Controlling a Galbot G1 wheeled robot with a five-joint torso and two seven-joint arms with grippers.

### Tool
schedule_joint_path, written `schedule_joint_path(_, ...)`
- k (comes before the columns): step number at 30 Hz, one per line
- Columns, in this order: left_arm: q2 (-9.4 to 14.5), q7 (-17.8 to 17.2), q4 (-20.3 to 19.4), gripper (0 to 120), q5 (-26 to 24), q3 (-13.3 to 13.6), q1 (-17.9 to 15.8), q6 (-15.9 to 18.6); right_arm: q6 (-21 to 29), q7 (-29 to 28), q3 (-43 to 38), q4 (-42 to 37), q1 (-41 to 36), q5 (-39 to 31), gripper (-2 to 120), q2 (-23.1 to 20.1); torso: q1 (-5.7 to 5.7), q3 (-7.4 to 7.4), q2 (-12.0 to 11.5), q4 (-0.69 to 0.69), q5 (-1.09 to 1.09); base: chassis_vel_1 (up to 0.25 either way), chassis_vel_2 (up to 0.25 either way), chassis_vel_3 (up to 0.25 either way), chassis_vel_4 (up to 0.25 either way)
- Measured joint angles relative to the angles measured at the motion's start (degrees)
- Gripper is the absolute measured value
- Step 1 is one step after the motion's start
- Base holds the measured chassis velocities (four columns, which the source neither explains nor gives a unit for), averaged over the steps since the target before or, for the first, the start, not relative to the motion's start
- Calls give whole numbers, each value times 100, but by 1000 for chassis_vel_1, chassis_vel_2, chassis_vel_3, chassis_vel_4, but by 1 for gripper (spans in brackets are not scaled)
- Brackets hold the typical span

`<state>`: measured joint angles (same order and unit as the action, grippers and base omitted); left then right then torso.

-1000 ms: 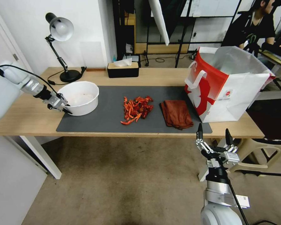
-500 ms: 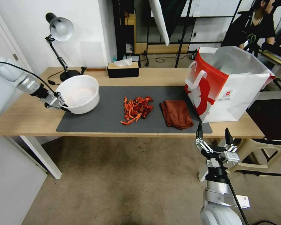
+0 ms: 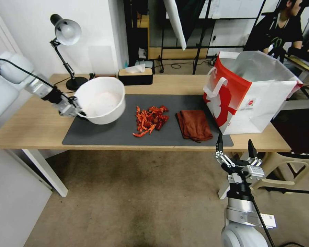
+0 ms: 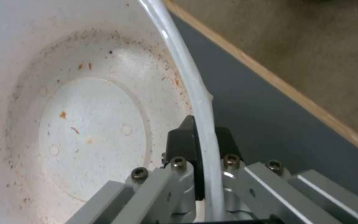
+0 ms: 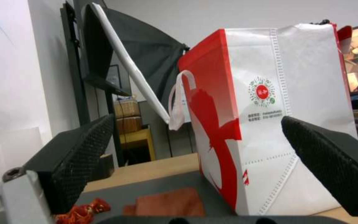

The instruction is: Sweep shrimp from table into container with towel, then put container into takeout bag.

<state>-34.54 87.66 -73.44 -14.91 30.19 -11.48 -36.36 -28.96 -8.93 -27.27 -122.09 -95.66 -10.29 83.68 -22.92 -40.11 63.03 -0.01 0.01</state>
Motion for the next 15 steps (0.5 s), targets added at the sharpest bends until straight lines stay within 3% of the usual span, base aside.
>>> schedule_joint_path(2, 7, 0, -100, 0, -15, 10, -17, 24, 1, 0, 0, -3, -4, 0, 100, -1, 0, 0, 0, 0, 1, 0, 0, 0, 0)
schedule_joint_path(6, 154, 0, -957, 0, -246, 157, -130, 199, 19, 3, -13, -39, -21, 0, 100, -10, 0, 0, 0, 2, 0, 0, 0, 0, 0)
schedule_joint_path(8, 202, -1, -1170, 0, -319, 196, -136, 222, 23, 4, -14, -39, -20, 0, 100, -10, 0, 0, 0, 2, 0, 0, 0, 0, 0)
schedule_joint_path(15, 269, -1, -1398, 0, -398, 250, -139, 255, 29, 6, -14, -40, -18, 0, 100, -9, 0, 1, 0, 1, 0, 0, 0, 0, 0)
